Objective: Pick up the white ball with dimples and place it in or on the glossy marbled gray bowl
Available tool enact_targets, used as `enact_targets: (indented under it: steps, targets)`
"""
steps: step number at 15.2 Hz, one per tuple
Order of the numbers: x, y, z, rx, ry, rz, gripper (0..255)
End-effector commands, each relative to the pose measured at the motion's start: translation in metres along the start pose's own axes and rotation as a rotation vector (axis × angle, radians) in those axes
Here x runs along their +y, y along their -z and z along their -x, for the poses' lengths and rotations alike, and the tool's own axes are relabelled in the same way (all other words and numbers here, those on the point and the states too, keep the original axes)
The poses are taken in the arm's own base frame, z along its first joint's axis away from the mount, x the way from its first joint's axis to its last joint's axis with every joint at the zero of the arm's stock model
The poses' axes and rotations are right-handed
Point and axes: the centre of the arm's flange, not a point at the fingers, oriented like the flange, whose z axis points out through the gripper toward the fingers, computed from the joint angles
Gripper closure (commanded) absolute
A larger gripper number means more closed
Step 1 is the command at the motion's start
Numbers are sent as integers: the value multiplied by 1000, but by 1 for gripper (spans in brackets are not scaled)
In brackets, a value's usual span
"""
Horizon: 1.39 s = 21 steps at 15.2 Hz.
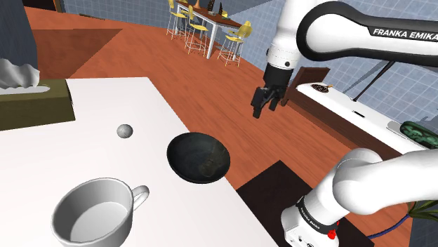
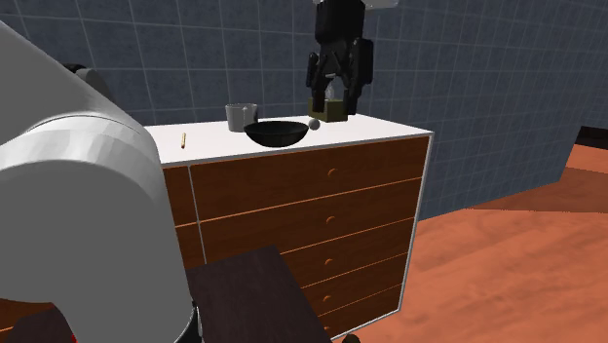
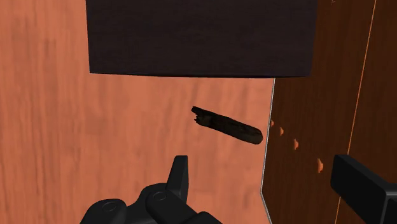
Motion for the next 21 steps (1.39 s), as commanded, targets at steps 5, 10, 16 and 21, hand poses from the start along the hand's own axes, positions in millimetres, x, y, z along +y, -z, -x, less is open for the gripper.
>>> enact_targets:
  steps: [5,10,16,21]
  targets:
    - [-69,-7,-26,33,-16,-27,0]
    - [-126,-11,-50,60,-28,-49,0]
    - [-193,-14,-79,93,-42,-74,0]
    - [-249,-14,-104,120,-54,-96,0]
